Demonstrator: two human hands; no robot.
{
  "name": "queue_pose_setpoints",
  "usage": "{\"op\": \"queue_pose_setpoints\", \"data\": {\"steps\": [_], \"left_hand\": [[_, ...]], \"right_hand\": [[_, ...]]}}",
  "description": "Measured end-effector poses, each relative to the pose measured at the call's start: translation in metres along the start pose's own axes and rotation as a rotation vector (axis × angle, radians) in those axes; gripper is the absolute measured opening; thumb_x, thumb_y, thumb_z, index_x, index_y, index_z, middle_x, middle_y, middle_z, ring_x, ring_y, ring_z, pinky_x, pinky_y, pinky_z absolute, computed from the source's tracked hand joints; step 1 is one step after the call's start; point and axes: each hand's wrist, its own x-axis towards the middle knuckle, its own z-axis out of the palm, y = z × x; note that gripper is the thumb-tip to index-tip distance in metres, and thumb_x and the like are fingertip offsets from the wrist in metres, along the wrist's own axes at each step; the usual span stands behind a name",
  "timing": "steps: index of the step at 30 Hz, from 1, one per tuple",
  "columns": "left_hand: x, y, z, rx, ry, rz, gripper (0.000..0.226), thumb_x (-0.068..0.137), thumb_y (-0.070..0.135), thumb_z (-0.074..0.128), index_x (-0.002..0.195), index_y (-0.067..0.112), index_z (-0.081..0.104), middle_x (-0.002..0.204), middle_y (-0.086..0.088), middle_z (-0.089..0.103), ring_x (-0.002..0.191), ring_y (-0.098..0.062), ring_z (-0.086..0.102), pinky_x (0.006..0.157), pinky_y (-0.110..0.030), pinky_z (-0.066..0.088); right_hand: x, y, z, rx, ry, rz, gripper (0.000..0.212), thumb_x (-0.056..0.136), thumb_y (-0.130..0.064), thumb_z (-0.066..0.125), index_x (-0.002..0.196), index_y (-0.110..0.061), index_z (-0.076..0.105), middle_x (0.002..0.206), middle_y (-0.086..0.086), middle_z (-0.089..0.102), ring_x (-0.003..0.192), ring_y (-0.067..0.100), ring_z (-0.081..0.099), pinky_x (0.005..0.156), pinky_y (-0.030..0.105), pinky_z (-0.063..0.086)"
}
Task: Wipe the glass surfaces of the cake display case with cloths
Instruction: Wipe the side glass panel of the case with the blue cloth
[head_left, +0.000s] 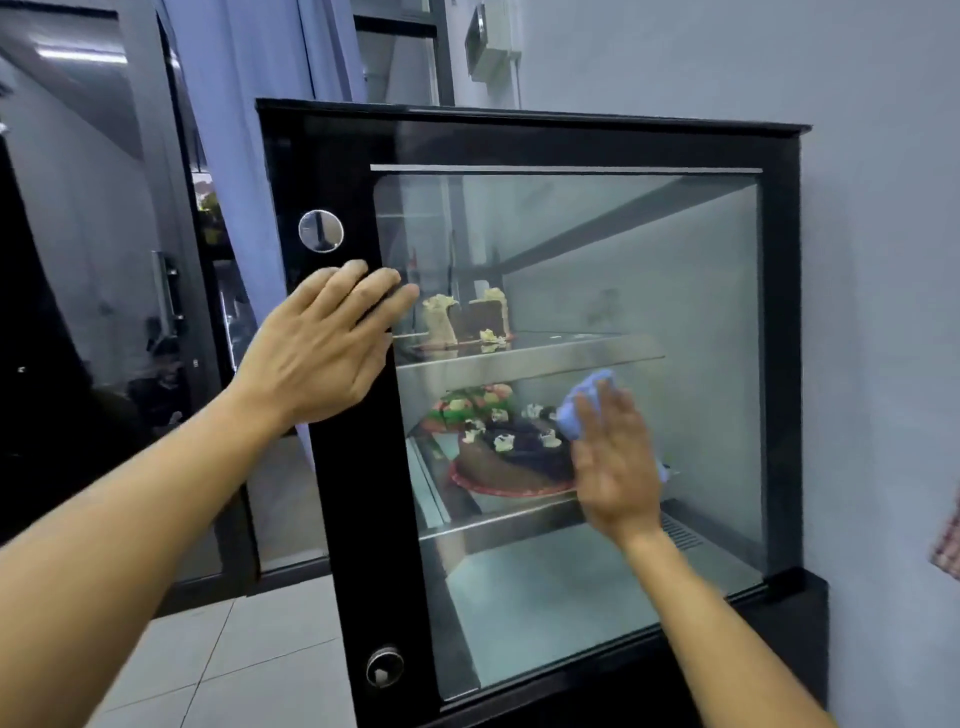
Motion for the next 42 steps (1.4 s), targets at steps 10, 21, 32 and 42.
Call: {"op": "queue_pose_setpoints", "data": {"steps": [10, 21, 32, 42], "left_hand": [[0.001, -0.008, 0.003, -0.04, -0.075, 0.034, 0.06, 0.11, 0.037, 0.022, 0.167, 0.021, 0.014, 0.175, -0.003, 0.009, 0.162, -0.027, 0.002, 0.131, -0.046, 0.004], [-0.001, -0.005, -0.002, -0.084, -0.09, -0.002, 0.06, 0.111, 0.038, 0.023, 0.167, 0.023, 0.011, 0.175, -0.004, 0.005, 0.162, -0.028, 0.0, 0.131, -0.048, 0.006], [-0.014, 0.047, -0.003, -0.248, -0.118, -0.328, 0.065, 0.11, 0.044, 0.027, 0.168, 0.022, 0.006, 0.175, -0.005, -0.002, 0.161, -0.029, -0.006, 0.13, -0.048, -0.004], [-0.054, 0.115, 0.012, -0.245, -0.016, -0.616, 0.065, 0.11, 0.035, 0.034, 0.167, 0.014, 0.01, 0.175, -0.006, 0.002, 0.161, -0.027, -0.004, 0.131, -0.047, 0.001]], "right_hand": [[0.038, -0.217, 0.038, 0.133, 0.17, 0.419, 0.058, 0.108, -0.033, 0.034, 0.163, -0.015, 0.026, 0.172, 0.012, 0.015, 0.16, 0.033, 0.009, 0.13, 0.045, 0.006], [-0.011, -0.159, 0.028, -0.007, -0.31, -0.83, 0.059, 0.103, -0.035, 0.049, 0.16, -0.032, 0.035, 0.171, -0.002, 0.021, 0.16, 0.021, 0.013, 0.13, 0.042, 0.009], [-0.109, -0.146, 0.029, -0.002, -0.393, -0.838, 0.059, 0.103, -0.04, 0.047, 0.16, -0.031, 0.035, 0.169, -0.005, 0.027, 0.158, 0.018, 0.02, 0.131, 0.039, 0.006], [0.054, 0.032, -0.01, 0.009, 0.083, 0.111, 0.054, 0.109, -0.029, 0.028, 0.163, -0.02, 0.027, 0.168, 0.014, 0.027, 0.157, 0.031, 0.022, 0.129, 0.047, 0.016]]}}
